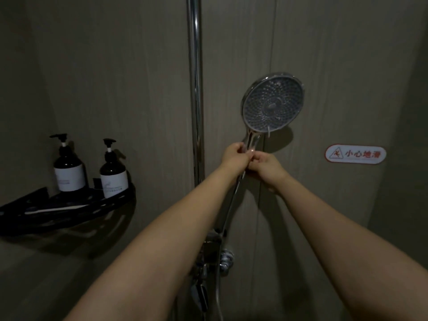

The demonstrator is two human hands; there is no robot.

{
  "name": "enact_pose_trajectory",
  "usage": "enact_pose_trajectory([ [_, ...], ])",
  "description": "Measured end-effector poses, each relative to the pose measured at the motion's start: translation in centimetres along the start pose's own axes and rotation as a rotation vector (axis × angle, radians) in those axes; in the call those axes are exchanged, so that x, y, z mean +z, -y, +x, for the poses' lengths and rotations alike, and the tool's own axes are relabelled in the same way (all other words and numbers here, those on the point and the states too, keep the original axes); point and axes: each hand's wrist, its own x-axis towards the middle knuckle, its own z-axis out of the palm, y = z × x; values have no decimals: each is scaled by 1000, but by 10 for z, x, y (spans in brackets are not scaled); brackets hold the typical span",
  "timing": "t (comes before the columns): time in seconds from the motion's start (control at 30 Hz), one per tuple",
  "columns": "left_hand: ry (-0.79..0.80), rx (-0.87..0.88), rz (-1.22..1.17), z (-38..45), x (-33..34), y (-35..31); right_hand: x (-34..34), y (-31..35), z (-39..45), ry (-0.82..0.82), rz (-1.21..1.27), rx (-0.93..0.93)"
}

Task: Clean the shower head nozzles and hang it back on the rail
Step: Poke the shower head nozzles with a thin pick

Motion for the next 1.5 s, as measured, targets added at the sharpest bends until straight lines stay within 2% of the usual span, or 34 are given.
enact_pose_trajectory([
  [0.17, 32, 69, -152, -5, -1, -44, -14, 46, -5, -52, -89, -106],
  [0.3, 98, 50, -299, -13, 11, -57, -30, 62, -23, -57, -143, -126],
  [0.4, 93, 22, -366, -23, 19, -52, -31, 59, -39, -31, -76, -88],
  [0.53, -4, 9, -395, -33, 9, -42, -13, 49, -50, 19, 65, -15],
  [0.73, -125, 16, -465, -56, -46, -41, 33, 26, -64, 314, 115, 160],
  [0.83, -213, 6, -514, -75, -79, -32, 67, 18, -76, 401, 233, 244],
  [0.9, -254, -37, -532, -92, -102, -25, 86, 16, -87, 521, 330, 317],
  [1.0, -264, -78, -603, -118, -140, -22, 108, 17, -102, 699, 464, 439],
  [1.17, -203, -94, -757, -163, -203, -21, 162, 31, -129, 863, 478, 480],
  [1.37, -215, -145, -888, -207, -242, -20, 211, 33, -171, 1252, 584, 577],
  [1.43, -249, -158, -886, -218, -244, -17, 225, 37, -186, 1297, 547, 593],
  [1.5, -314, -172, -829, -227, -247, -10, 233, 41, -195, 1236, 416, 598],
])
